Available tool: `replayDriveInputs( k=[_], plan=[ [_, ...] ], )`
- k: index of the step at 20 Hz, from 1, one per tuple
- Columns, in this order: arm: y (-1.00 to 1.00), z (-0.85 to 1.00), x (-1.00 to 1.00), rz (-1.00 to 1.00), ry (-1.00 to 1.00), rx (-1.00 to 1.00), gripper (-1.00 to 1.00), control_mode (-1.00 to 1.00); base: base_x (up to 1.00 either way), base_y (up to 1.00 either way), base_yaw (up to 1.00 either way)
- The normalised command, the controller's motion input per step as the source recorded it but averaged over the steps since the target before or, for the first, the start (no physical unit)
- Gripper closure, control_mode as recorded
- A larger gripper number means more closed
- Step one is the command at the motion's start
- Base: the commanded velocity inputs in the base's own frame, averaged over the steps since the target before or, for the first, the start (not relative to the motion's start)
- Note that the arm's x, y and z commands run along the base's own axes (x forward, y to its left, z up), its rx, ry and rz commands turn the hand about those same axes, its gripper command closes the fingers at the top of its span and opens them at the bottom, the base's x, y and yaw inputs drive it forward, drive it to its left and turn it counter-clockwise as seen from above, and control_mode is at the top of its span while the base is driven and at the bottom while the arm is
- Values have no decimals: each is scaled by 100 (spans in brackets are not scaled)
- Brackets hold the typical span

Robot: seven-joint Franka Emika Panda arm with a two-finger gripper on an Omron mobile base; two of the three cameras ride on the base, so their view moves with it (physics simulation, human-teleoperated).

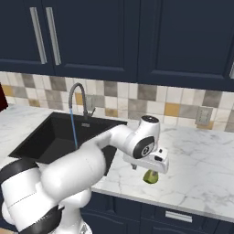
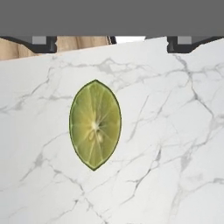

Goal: Turn on the sink faucet. Then move the lemon wedge from the counter to the sink. Turn off the sink. Move the vegetable from the sink to the pot next to the stove. Finally move the pot to the rear left burner.

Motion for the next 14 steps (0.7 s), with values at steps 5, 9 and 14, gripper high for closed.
replayDriveInputs(
  k=[5, 9, 14],
  plan=[
    [-3, -23, 28, 0, 0, 0, -100, -100, 0, 0, 0],
    [-21, -27, 9, 0, 0, 0, -100, -100, 0, 0, 0],
    [-16, -27, 11, 0, 0, 0, -100, -100, 0, 0, 0]
  ],
)
